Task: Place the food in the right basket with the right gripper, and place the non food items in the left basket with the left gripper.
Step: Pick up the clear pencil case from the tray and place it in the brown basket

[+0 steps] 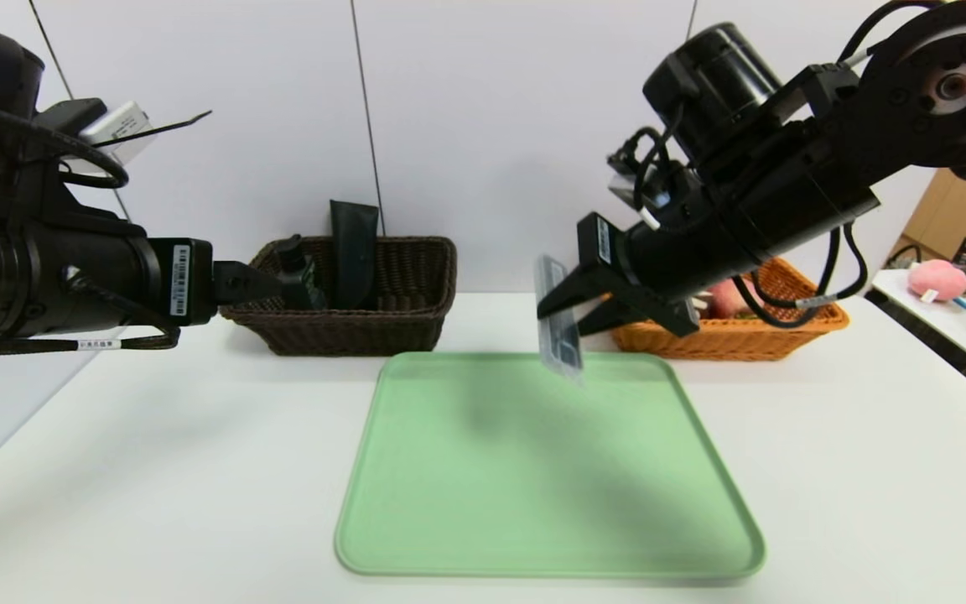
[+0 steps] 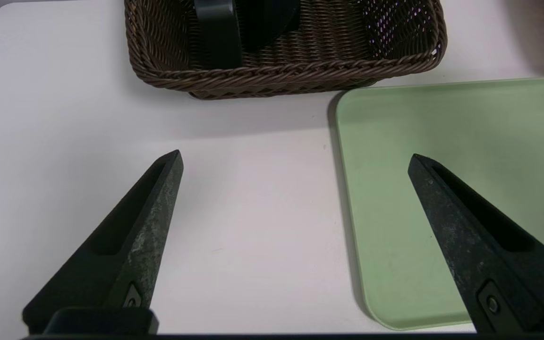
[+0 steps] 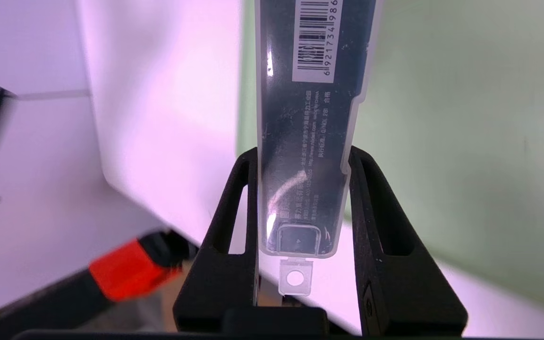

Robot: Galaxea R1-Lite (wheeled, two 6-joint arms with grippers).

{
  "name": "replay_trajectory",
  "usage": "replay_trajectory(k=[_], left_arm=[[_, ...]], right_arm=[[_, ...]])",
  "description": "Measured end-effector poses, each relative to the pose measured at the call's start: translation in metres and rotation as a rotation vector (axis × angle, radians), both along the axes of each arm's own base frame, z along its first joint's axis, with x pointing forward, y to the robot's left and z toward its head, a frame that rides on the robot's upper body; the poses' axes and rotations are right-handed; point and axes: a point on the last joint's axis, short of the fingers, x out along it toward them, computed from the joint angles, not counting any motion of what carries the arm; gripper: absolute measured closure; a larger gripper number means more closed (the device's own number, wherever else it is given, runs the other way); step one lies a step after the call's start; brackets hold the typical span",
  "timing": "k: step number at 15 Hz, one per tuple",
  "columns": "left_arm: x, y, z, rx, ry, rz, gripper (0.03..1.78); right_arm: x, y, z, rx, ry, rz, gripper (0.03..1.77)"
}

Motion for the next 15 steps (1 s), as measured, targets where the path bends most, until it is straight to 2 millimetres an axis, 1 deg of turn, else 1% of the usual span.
replay_trajectory(k=[1, 3, 5, 8, 11, 13, 15], left_arm=[[-0.004, 0.001, -0.001, 0.005, 0.001, 0.001, 0.12], [-0.011, 0.005, -0.003, 0.014, -0.004, 0.015, 0.12], [-0.018, 0.008, -0.01, 0.023, 0.011, 0.023, 0.12], [-0.033, 0.012, -0.022, 0.033, 0.033, 0.015, 0.12], [-0.047, 0.016, -0.031, 0.028, 0.045, 0.022, 0.12], [-0.054, 0.019, -0.031, -0.01, 0.038, 0.042, 0.12], [-0.061, 0.023, -0.029, -0.014, 0.013, 0.071, 0.12]], right_arm=[[0.004, 0.01, 0.007, 0.015, -0.127, -0.017, 1.25], [0.014, 0.033, 0.01, 0.005, -0.356, -0.045, 1.25], [0.026, 0.058, 0.006, -0.009, -0.55, -0.041, 1.25], [0.043, 0.088, -0.005, 0.002, -0.761, -0.032, 1.25], [0.061, 0.108, -0.026, 0.01, -0.871, -0.057, 1.25], [0.071, 0.117, -0.042, 0.021, -0.894, -0.067, 1.25], [0.08, 0.124, -0.058, 0.027, -0.916, -0.071, 1.25]])
